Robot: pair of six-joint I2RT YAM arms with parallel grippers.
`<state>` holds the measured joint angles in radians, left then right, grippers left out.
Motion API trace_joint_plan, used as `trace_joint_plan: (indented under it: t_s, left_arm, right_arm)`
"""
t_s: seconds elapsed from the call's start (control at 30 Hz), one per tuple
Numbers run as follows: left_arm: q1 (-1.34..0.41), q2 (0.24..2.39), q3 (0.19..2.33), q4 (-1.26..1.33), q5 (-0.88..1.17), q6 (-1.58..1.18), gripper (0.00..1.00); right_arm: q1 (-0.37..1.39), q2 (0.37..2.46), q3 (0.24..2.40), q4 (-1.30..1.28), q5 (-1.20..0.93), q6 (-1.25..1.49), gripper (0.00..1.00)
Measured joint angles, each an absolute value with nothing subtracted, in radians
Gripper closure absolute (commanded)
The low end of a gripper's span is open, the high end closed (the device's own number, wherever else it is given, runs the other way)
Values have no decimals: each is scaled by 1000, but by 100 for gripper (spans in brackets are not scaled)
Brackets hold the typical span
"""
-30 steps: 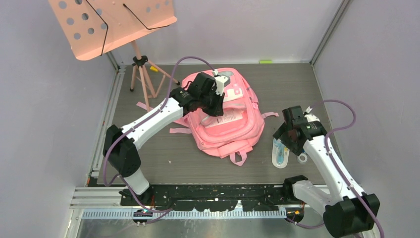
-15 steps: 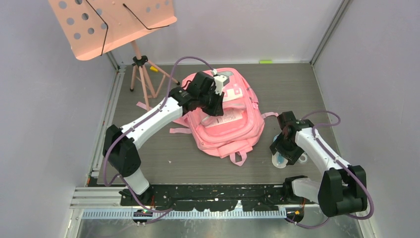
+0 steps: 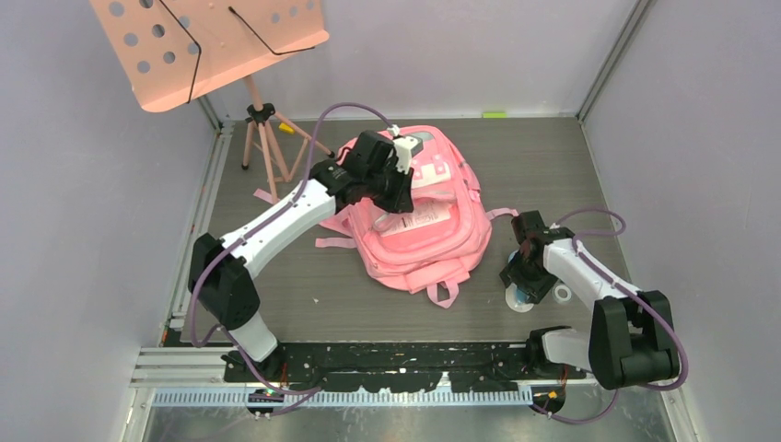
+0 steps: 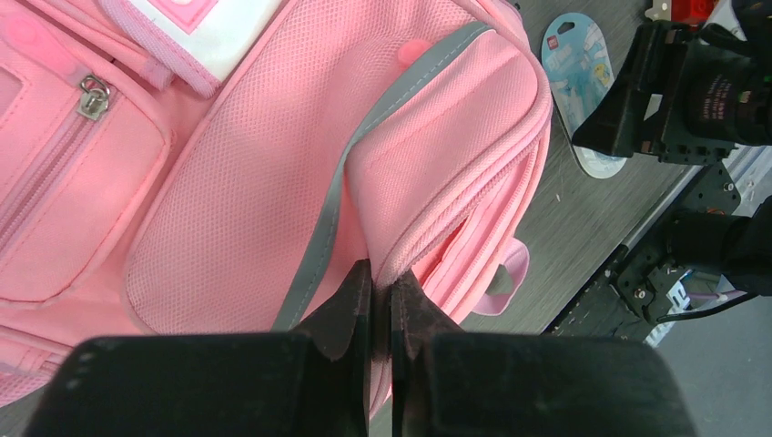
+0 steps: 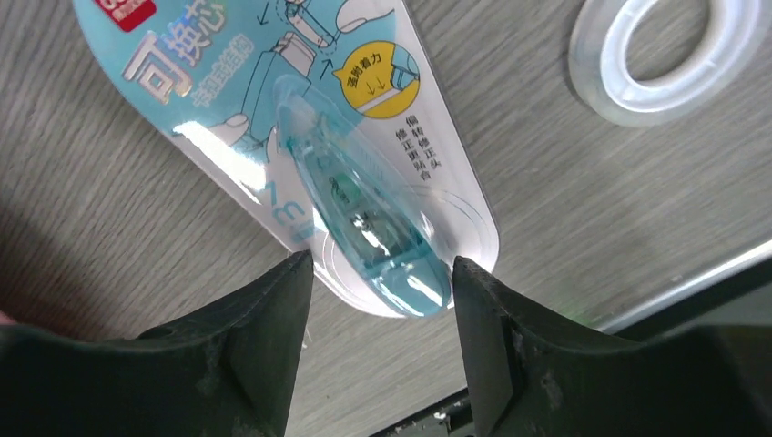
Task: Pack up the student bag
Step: Pick up the stationery from the center of the board.
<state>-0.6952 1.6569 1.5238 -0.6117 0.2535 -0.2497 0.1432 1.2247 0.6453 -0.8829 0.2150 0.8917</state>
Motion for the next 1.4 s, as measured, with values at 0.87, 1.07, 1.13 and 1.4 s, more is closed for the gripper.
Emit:
trace_joint_plan:
  t_s: [0.87, 1.07, 1.13, 1.4]
  left_arm:
    - [-693, 1672, 1639, -755, 179, -193, 100]
    - [-692, 1672, 1637, -751, 186, -180, 100]
    - [-692, 1672, 1637, -749, 189, -178, 100]
    - [-692, 1673, 1632, -733, 204, -176, 100]
  right_arm:
    - [283, 1351, 714, -728, 270, 850, 99]
    - [287, 1252, 727, -758, 279, 855, 99]
    - [290, 1219, 750, -793, 280, 855, 99]
    - [305, 1052, 873, -960, 235, 835, 99]
